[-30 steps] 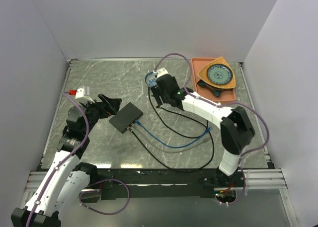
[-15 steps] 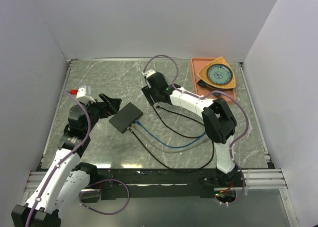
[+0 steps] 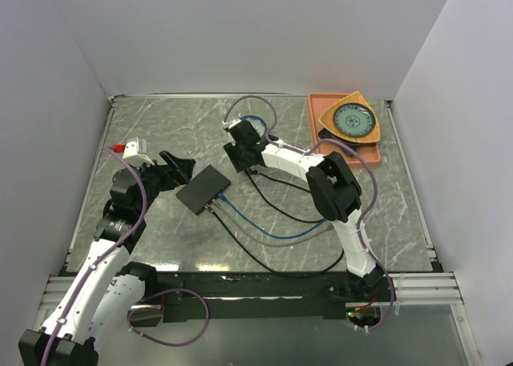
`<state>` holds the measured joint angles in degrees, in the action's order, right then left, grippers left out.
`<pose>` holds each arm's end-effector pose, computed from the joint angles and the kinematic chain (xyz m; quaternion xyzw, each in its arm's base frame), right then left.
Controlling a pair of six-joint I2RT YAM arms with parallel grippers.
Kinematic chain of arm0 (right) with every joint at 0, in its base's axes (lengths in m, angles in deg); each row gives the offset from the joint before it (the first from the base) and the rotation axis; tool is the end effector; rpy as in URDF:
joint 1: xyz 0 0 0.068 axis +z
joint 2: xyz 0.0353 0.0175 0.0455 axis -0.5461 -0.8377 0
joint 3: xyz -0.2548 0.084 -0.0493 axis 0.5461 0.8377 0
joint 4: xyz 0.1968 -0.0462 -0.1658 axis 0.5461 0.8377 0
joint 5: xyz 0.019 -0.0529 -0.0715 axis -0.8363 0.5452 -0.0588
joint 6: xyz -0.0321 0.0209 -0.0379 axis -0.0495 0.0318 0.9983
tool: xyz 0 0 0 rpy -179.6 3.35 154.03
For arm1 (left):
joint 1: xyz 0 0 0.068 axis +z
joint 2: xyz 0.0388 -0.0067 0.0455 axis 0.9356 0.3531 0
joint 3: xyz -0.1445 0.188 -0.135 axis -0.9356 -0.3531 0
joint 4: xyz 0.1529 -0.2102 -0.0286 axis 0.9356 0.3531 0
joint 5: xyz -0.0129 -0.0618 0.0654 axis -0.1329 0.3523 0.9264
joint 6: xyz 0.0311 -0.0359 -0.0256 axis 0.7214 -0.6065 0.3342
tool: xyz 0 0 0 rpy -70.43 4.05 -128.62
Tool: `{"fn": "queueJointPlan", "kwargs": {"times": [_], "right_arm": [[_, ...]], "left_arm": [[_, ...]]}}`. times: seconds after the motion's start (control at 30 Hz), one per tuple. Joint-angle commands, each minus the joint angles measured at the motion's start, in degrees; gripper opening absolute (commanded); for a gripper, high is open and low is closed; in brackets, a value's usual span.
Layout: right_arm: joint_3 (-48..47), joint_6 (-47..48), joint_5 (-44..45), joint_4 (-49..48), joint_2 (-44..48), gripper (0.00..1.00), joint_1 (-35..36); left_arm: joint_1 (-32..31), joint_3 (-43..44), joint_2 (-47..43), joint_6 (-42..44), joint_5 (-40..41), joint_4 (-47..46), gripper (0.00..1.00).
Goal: Insert the plug into the switch port
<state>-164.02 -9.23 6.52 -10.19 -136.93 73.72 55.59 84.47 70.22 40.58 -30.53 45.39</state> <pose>0.3760 0.3171 0.1826 -0.2901 0.8903 0.0768 0.3423 0.1689 -0.0432 0.2982 -0.1199 0.7509 -0.2840 0.5840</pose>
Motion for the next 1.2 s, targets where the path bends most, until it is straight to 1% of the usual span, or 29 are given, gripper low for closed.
{"fn": "queueJointPlan", "kwargs": {"times": [0.0, 0.03, 0.07, 0.17, 0.27, 0.3, 0.37, 0.4, 0.5, 0.53, 0.6, 0.63, 0.77, 0.9, 1.03, 1.17], "right_arm": [[-4.2, -1.3, -0.4, 1.2, -1.7, 0.60, 0.1], [-4.7, -1.6, 0.2, 1.4, -2.1, 0.59, 0.1], [-4.9, -1.7, 0.5, 1.9, -2.8, 0.57, 0.1], [-6.3, -1.9, 1.1, 3.7, -4.5, 0.46, 0.1], [-8.7, -2.1, 1.3, 5.7, -6.6, 0.39, 0.0], [-9.0, -2.1, 1.1, 6.4, -7.0, 0.39, 0.1], [-9.4, -1.8, -0.2, 6.8, -7.7, 0.34, 0.0], [-9.6, -1.8, -0.6, 7.2, -7.9, 0.34, 0.0], [-9.3, -1.5, -1.8, 7.2, -7.9, 0.27, -0.1], [-9.5, -1.3, -2.3, 7.4, -8.0, 0.19, 0.1], [-9.8, -1.1, -3.2, 8.1, -8.1, 0.08, 0.0], [-9.8, -0.7, -3.5, 8.4, -8.3, 0.00, -0.1], [-7.9, -0.4, -3.8, 7.6, -7.1, 0.00, 0.0], [-3.8, -0.4, -3.6, 5.8, -3.8, 0.00, -0.1], [-0.8, -0.4, -3.2, 4.6, 1.2, 0.00, 0.0], [3.7, -0.8, -4.6, 2.8, 7.2, 0.00, -0.1]], "left_arm": [[0.2, 2.1, -1.0, 1.0, 0.9, -0.3, 0.96], [0.2, 2.4, -0.9, 1.1, 1.1, 0.0, 0.96], [0.2, 2.4, -0.8, 1.1, 1.0, 0.1, 0.96], [0.2, 2.4, -1.1, 1.2, 1.3, 0.2, 0.96], [0.2, 2.7, -1.3, 1.3, 1.3, 0.6, 0.96], [0.2, 2.7, -1.3, 1.3, 1.4, 0.6, 0.96], [0.2, 2.7, -1.7, 1.4, 1.5, 0.9, 0.96], [0.1, 2.8, -1.8, 1.4, 1.5, 0.9, 0.96], [0.2, 3.0, -2.2, 1.5, 1.6, 1.5, 0.96], [0.1, 3.0, -2.5, 1.4, 1.6, 1.5, 0.96], [0.2, 2.9, -2.7, 1.4, 1.5, 1.4, 0.96], [0.2, 3.0, -2.9, 1.3, 1.6, 1.6, 0.96], [0.2, 3.3, -3.2, 1.2, 1.6, 1.9, 0.96], [0.2, 2.9, -3.4, 0.9, 1.1, 1.5, 0.96], [0.2, 2.3, -3.2, 0.3, 0.5, 1.0, 0.96], [0.2, 2.2, -2.9, -0.1, 0.0, 0.6, 0.96]]}}
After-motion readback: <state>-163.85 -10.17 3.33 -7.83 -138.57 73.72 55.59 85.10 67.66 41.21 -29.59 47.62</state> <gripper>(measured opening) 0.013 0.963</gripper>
